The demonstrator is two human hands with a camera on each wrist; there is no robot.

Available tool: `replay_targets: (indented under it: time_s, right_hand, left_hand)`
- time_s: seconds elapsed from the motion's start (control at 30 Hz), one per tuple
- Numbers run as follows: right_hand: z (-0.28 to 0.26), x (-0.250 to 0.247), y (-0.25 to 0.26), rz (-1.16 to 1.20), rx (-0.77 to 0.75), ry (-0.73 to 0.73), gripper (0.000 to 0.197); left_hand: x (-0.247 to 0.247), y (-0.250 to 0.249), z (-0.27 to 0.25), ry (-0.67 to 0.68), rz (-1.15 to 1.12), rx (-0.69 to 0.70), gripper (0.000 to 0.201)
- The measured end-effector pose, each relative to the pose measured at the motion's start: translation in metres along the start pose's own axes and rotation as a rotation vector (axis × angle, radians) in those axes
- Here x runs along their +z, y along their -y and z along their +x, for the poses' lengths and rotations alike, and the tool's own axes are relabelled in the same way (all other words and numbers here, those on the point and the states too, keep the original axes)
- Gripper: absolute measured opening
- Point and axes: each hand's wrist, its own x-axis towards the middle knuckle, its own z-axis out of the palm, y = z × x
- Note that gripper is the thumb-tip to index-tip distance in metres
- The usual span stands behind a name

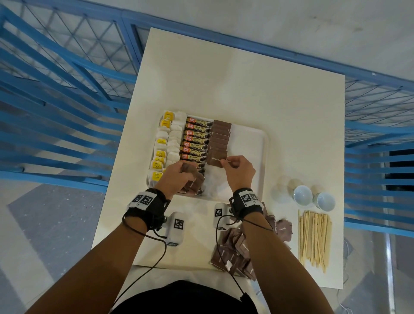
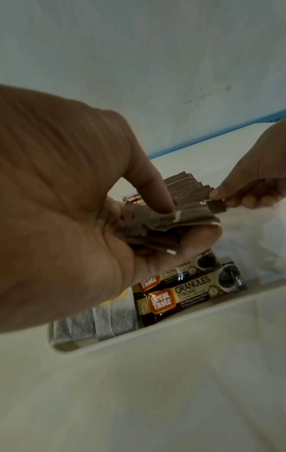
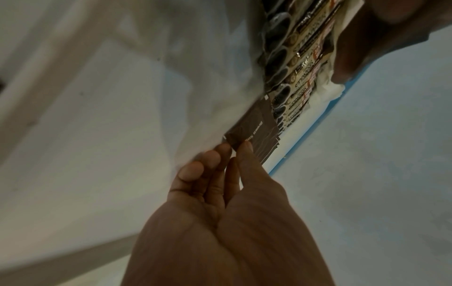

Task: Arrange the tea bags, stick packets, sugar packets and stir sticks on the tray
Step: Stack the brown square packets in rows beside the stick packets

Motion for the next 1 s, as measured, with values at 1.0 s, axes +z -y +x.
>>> replay_targets:
  time_s: [1.0]
  right_hand:
    - [-0.02,-0.007,0.03,0.211,-0.18,0.315,0.003]
  left_hand:
    - [0.009,-0.014,-0.002,-0.12,-0.227,0.049,0.027]
